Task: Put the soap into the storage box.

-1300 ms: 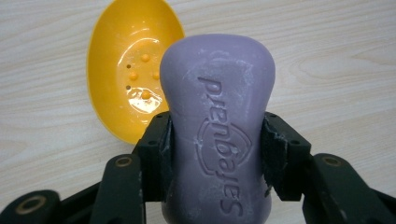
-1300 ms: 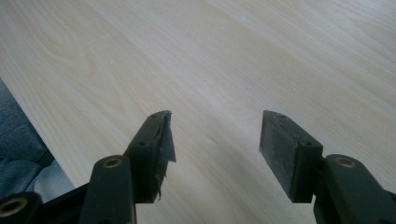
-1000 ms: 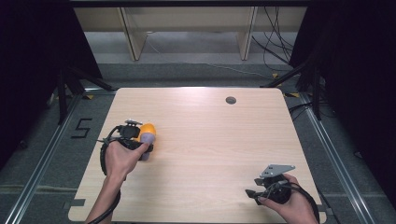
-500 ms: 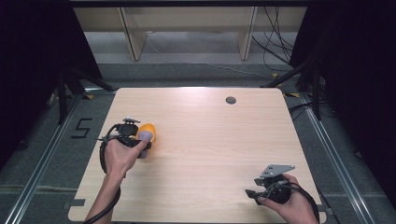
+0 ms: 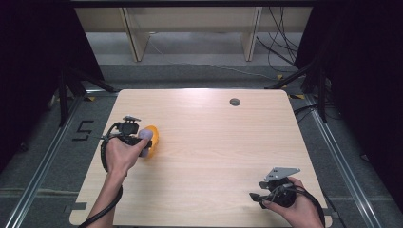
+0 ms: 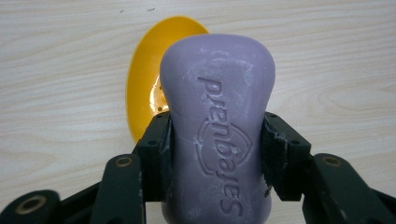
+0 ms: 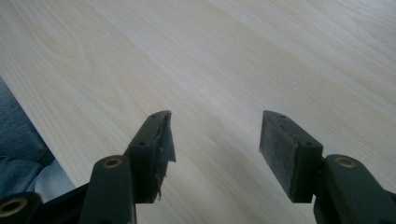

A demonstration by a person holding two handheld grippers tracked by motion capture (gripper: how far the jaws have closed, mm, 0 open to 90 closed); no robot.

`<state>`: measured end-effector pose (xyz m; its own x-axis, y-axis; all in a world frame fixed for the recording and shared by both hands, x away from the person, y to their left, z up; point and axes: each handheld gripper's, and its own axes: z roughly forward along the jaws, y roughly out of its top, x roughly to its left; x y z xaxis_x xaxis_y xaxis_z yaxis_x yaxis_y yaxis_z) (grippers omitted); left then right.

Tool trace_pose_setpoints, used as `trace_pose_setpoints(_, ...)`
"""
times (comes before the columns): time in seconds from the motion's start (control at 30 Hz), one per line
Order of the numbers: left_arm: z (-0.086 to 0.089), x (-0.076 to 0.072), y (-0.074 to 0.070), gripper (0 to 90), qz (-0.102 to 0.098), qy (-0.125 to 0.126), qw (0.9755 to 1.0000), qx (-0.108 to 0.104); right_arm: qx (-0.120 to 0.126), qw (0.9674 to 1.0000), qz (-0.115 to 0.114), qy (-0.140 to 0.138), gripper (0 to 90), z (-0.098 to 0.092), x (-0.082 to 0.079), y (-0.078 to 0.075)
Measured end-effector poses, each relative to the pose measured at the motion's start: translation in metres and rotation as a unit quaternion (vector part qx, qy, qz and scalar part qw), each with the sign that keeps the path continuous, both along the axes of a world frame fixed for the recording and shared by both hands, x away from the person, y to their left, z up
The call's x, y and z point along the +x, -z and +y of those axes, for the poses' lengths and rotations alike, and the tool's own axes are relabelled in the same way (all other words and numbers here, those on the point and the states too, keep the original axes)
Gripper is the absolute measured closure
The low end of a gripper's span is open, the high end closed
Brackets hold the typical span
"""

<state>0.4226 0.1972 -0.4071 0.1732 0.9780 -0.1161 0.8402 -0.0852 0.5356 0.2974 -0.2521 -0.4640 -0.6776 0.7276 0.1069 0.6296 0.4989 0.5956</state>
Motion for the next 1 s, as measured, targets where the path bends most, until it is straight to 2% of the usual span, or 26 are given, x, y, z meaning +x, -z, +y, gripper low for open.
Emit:
trace_pose_setpoints(0.1, -0.001, 0.001, 0.0, 49.1, 0.001, -0.006, 1.0, 0.001, 0.0, 1.0, 0.0, 0.0, 43.9, 0.0, 0.0, 0.0)
trace_pose_setpoints(0.13, 0.001, 0.003, 0.0, 49.1, 0.002, 0.001, 1.0, 0.007, -0.003, 1.0, -0.005, -0.005, 43.9, -0.001, 0.001, 0.0)
trace_pose_setpoints(0.17, -0.001, 0.004, 0.001, 49.1, 0.001, -0.016, 0.9999, 0.001, -0.003, 1.0, -0.005, -0.005, 43.9, -0.001, 0.001, 0.0)
trace_pose_setpoints(0.37, 0.0, 0.009, 0.003, 49.0, 0.0, -0.018, 0.9998, 0.006, -0.002, 1.0, -0.005, -0.005, 43.9, -0.001, 0.001, 0.0)
trace_pose_setpoints(0.4, 0.001, 0.012, 0.003, 49.0, 0.0, -0.009, 0.9999, 0.012, -0.002, 1.0, -0.005, -0.004, 43.9, -0.001, 0.001, 0.0)
trace_pose_setpoints(0.47, 0.0, 0.014, 0.004, 49.0, 0.0, -0.019, 0.9998, 0.007, -0.002, 1.0, -0.005, -0.004, 43.9, -0.001, 0.001, 0.0)
trace_pose_setpoints(0.5, 0.001, 0.015, 0.005, 49.1, -0.002, -0.011, 0.9998, 0.014, -0.002, 1.0, -0.005, -0.006, 43.9, -0.001, 0.001, 0.0)
trace_pose_setpoints(0.53, -0.001, 0.016, 0.006, 49.1, -0.001, -0.018, 0.9998, 0.009, -0.002, 1.0, -0.006, -0.005, 43.9, -0.001, 0.001, 0.0)
trace_pose_setpoints(0.57, 0.001, 0.018, 0.007, 49.0, -0.002, -0.009, 0.9998, 0.016, -0.002, 1.0, -0.006, -0.005, 43.9, -0.001, 0.001, 0.0)
trace_pose_setpoints(0.6, 0.0, 0.019, 0.007, 49.0, 0.003, -0.012, 0.9998, 0.017, 0.002, 1.0, 0.0, 0.001, 43.9, 0.0, 0.0, 0.0)
trace_pose_setpoints(0.63, 0.001, 0.021, 0.009, 49.0, 0.002, -0.005, 0.9998, 0.019, -0.001, 1.0, -0.006, -0.005, 43.9, -0.001, 0.001, 0.0)
trace_pose_setpoints(0.7, 0.0, 0.023, 0.011, 49.0, 0.004, -0.012, 0.9998, 0.017, 0.002, 1.0, 0.0, -0.001, 43.9, -0.001, 0.001, -0.001)
trace_pose_setpoints(0.73, 0.002, 0.024, 0.011, 49.0, 0.001, -0.002, 0.9997, 0.023, 0.001, 1.0, 0.0, 0.0, 43.9, -0.001, 0.001, -0.001)
trace_pose_setpoints(0.8, 0.001, 0.026, 0.013, 49.0, 0.0, -0.007, 0.9997, 0.022, 0.001, 1.0, -0.002, 0.0, 43.9, 0.0, 0.0, 0.0)
trace_pose_setpoints(0.83, 0.002, 0.028, 0.013, 49.0, 0.0, -0.002, 0.9997, 0.024, 0.001, 1.0, -0.003, -0.001, 43.9, 0.0, 0.001, 0.0)
trace_pose_setpoints(0.87, 0.001, 0.028, 0.014, 49.0, 0.002, -0.011, 0.9998, 0.019, 0.001, 1.0, -0.003, -0.001, 43.9, 0.0, 0.001, 0.0)
trace_pose_setpoints(0.93, 0.002, 0.032, 0.015, 49.0, 0.002, -0.002, 0.9997, 0.026, -0.002, 1.0, -0.007, -0.005, 43.9, -0.001, 0.001, 0.0)
trace_pose_setpoints(0.97, 0.001, 0.032, 0.016, 49.0, 0.004, -0.01, 0.9997, 0.022, 0.001, 1.0, -0.003, -0.001, 43.9, 0.0, 0.001, 0.0)
trace_pose_setpoints(1.0, 0.003, 0.034, 0.017, 49.0, 0.005, 0.002, 0.9996, 0.028, 0.001, 1.0, -0.003, 0.0, 43.9, 0.0, 0.001, 0.0)
